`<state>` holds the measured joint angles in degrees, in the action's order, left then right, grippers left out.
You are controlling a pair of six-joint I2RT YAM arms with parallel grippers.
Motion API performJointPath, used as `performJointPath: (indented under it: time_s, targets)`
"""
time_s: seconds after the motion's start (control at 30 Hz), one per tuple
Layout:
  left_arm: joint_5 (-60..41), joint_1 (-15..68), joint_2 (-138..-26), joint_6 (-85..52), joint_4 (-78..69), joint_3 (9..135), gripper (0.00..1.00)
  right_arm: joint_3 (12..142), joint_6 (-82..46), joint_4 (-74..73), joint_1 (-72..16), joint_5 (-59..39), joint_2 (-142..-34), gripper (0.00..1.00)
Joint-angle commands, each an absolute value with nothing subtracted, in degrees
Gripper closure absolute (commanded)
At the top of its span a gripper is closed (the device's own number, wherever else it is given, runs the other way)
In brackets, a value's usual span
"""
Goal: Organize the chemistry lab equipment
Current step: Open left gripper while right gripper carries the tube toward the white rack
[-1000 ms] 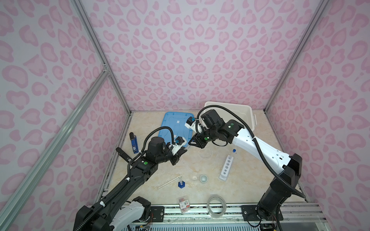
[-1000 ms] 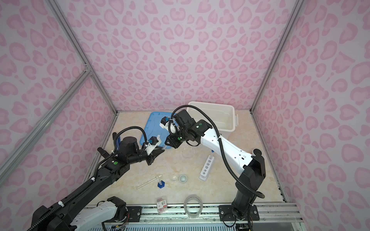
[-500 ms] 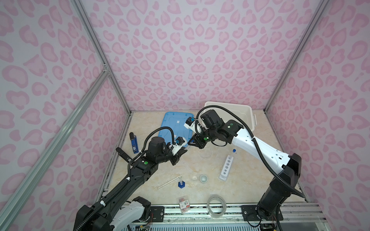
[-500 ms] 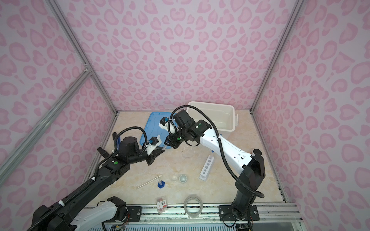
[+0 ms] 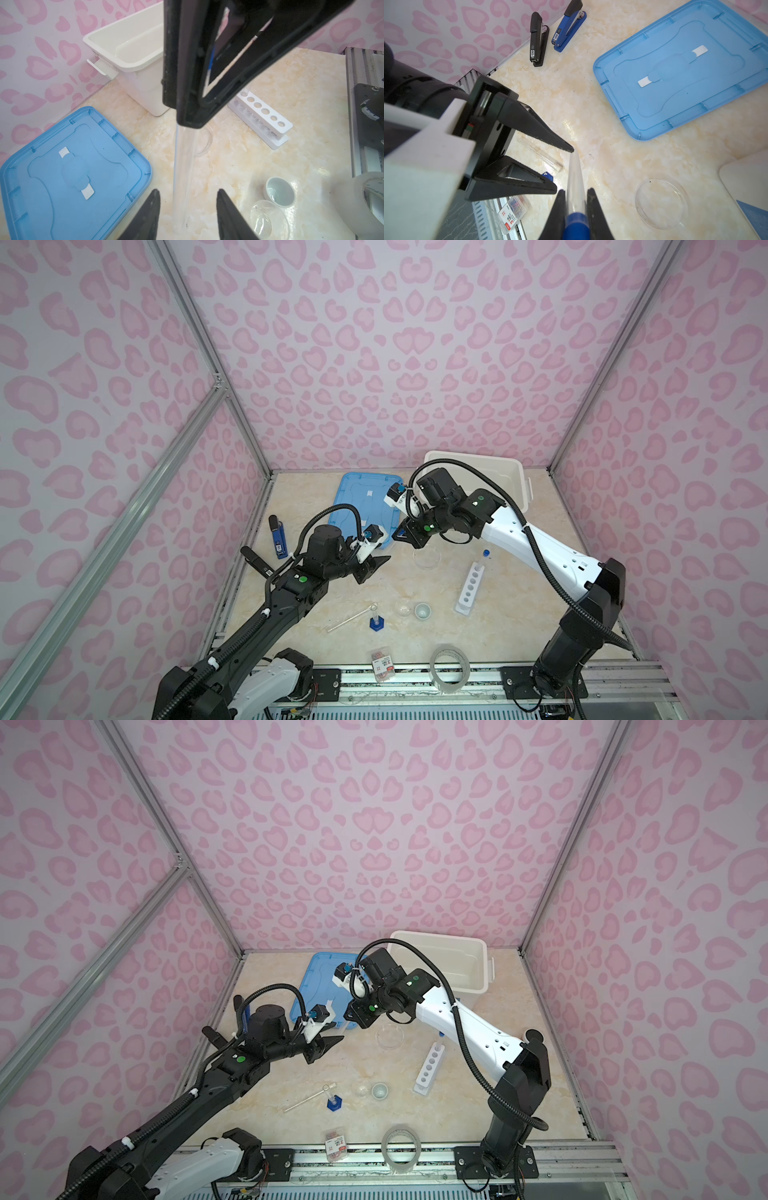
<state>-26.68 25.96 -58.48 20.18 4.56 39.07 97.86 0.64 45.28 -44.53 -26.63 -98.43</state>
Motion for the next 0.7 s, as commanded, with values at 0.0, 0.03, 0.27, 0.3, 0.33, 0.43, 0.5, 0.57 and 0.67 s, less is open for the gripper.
performJointPath:
  time_s: [0.0, 0.03, 0.27, 0.3, 0.33, 0.43, 0.5, 0.57, 0.67]
  targets:
    - [-25.31, 25.97, -57.4, 19.83, 1.59, 38.76, 0.39, 97.89, 0.88, 47.22, -44.49, -24.29, -97.87, 0.87]
    - [-24.81, 25.94, -57.15, 19.94, 1.37, 38.63, 0.38, 98.04, 0.88, 47.85, -44.45, -23.54, -97.6, 0.87]
    - [-19.85, 25.84, -54.55, 18.96, -1.42, 37.97, 0.33, 96.59, 0.05, 55.95, -43.11, -15.66, -92.5, 0.87]
    - [-19.32, 25.84, -54.22, 18.66, -1.7, 38.03, 0.33, 95.98, -0.32, 57.45, -42.91, -14.38, -91.41, 0.87]
    - [-18.96, 25.85, -54.02, 18.26, -1.92, 38.1, 0.32, 95.37, -0.63, 58.67, -42.72, -13.36, -90.44, 0.87]
    - [-18.46, 25.76, -54.29, 15.82, -1.62, 39.28, 0.32, 92.45, -2.07, 61.59, -42.54, -8.91, -86.9, 0.87]
    - [-18.09, 25.75, -55.11, 14.2, -1.23, 40.22, 0.32, 91.28, -3.16, 63.9, -42.54, -5.99, -84.72, 0.87]
    - [-17.56, 25.75, -55.66, 12.91, -1.02, 41.07, 0.32, 90.35, -4.22, 65.77, -42.45, -3.26, -82.94, 0.87]
    - [-15.56, 25.66, -56.37, 10.61, -0.68, 42.39, 0.31, 88.27, -6.26, 67.71, -42.45, 0.19, -80.48, 0.87]
